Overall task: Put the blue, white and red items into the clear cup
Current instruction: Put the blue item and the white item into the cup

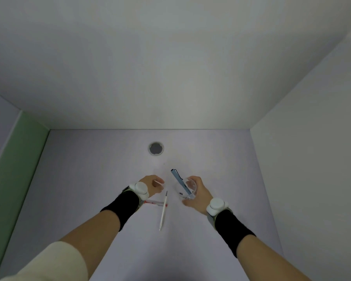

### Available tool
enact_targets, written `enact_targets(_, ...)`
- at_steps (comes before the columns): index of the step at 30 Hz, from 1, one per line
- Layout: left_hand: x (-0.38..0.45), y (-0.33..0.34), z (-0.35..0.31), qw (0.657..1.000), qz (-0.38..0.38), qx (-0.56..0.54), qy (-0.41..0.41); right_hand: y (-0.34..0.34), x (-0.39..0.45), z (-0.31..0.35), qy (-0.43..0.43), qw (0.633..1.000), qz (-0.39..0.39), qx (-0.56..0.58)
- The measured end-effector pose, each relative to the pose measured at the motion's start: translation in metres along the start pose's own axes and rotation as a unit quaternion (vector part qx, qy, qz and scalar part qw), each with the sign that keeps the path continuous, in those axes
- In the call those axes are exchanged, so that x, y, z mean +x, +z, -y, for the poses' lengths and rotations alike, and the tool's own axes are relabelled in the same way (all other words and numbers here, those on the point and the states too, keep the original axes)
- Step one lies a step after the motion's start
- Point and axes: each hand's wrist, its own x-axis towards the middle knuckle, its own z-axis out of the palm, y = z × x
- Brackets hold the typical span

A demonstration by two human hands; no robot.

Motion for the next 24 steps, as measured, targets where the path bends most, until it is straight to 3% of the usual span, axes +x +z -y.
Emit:
enact_targets(13, 0.005, 0.029, 0.006, 0.992, 0.003, 0.115, -0.053, 0.000, 0.005, -0.006, 0.013, 1.000, 0.005, -0.027)
enact_targets(24, 0.006, 0.026, 0.011, 0.995, -0.020, 0.085, -0.038, 0.001, 0.005, -0.005, 0.013, 0.999, 0.015, -0.034)
